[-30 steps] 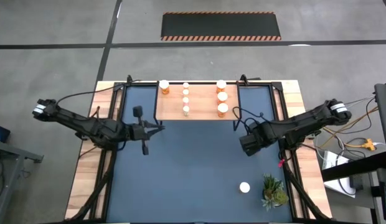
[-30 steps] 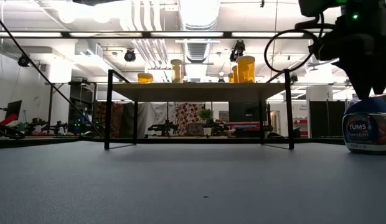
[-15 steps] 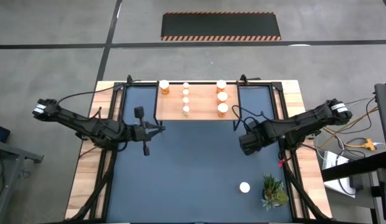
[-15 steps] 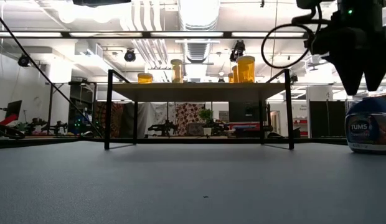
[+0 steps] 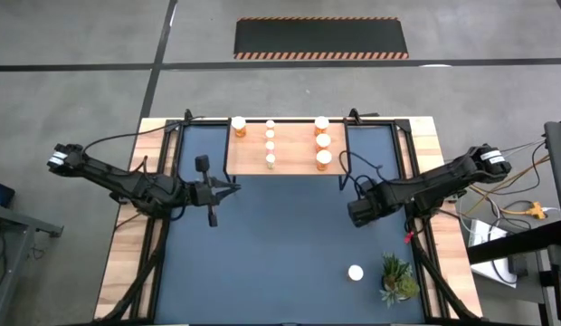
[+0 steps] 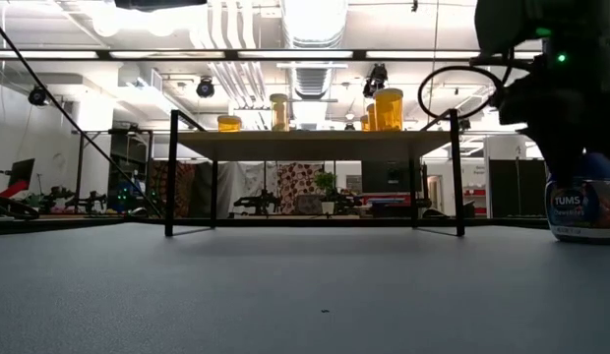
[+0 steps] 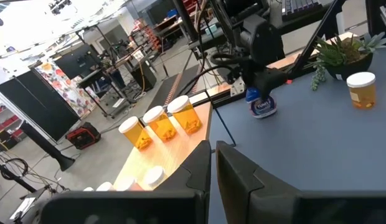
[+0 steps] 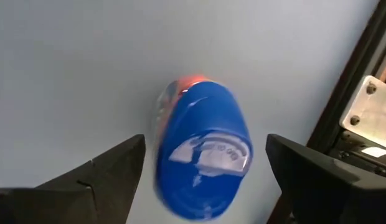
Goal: Pick and place medicine bottles onto shelf by color
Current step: Put the blue pill bottle on the shelf
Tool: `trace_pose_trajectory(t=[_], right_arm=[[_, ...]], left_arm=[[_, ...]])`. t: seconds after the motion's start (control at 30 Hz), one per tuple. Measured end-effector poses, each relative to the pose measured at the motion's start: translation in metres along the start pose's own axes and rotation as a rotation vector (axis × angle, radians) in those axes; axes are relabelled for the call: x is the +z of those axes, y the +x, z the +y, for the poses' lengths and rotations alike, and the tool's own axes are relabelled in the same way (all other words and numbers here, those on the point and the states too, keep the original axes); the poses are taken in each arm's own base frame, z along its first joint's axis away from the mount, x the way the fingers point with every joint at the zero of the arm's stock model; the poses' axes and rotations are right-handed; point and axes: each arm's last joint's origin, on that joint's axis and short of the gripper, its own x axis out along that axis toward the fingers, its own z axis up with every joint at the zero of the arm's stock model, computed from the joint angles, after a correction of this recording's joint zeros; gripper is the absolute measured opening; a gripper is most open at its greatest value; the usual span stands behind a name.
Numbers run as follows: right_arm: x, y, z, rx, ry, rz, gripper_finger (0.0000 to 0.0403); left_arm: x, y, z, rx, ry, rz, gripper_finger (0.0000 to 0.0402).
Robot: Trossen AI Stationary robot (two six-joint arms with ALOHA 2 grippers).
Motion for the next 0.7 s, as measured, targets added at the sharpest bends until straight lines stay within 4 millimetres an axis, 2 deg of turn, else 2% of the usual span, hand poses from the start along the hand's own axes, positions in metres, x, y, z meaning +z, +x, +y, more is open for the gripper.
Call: trace_pose_trajectory(t=[0.17, 0.4, 0.57, 0.7], right_arm=[[-0.001, 0.004, -0.002, -0.018, 0.017, -0.005, 0.0293], [0.0, 0.004, 0.0, 0.005, 0.018, -0.017, 0.018], [-0.001, -0.002, 0.002, 0.026, -0.029, 0.013, 0.018], [0.0, -0.017, 0.008, 0.089, -0.129, 0.043, 0.0179]], left_arm=[[-0.003, 0.0, -0.002, -0.004, 0.007, 0.009, 0.0008], [-0.004, 0.0, -0.002, -0.004, 0.007, 0.009, 0.0008], [-0.004, 0.0, -0.002, -0.004, 0.006, 0.009, 0.0008], [-0.006, 0.001, -0.003, -0.005, 0.006, 0.012, 0.0008]])
